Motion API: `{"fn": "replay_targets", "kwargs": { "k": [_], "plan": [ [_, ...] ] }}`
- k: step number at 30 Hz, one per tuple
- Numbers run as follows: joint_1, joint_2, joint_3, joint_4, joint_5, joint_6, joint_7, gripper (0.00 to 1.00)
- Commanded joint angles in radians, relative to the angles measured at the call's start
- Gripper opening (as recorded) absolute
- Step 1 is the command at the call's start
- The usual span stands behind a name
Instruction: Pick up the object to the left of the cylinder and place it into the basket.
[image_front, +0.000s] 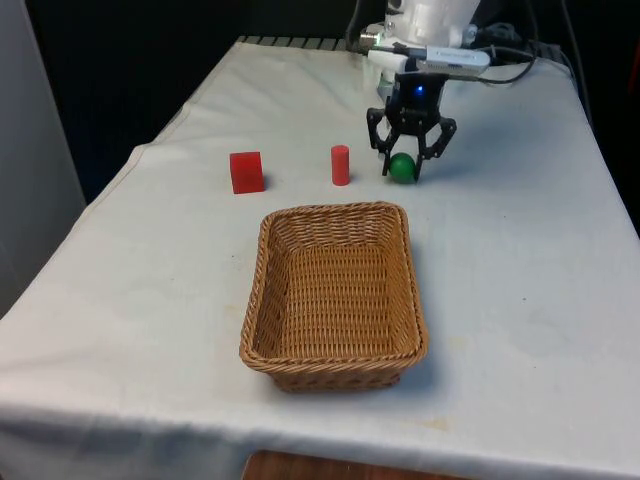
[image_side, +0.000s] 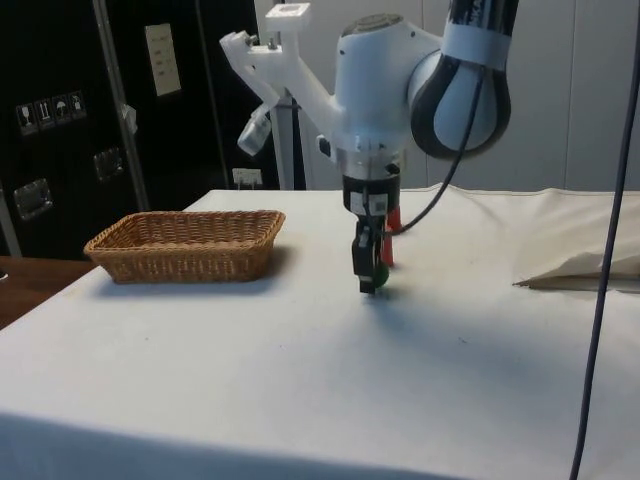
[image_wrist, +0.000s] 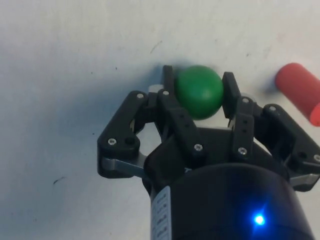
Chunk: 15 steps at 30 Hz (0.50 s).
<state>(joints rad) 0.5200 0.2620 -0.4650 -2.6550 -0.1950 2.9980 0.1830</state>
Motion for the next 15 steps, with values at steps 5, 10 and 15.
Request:
{"fn": "replay_targets", "kwargs": {
  "k": [5,10,15],
  "plan": [
    [-0.005,-0.044,0.001,0.013,0.006,-0.054,-0.02,0.0],
    [-0.002,-0.056,-0.006,0.037,0.0,-0.077,-0.021,0.0],
    [-0.009,-0.076,0.0,0.074,0.011,-0.129,-0.036,0.0]
  ]
}}
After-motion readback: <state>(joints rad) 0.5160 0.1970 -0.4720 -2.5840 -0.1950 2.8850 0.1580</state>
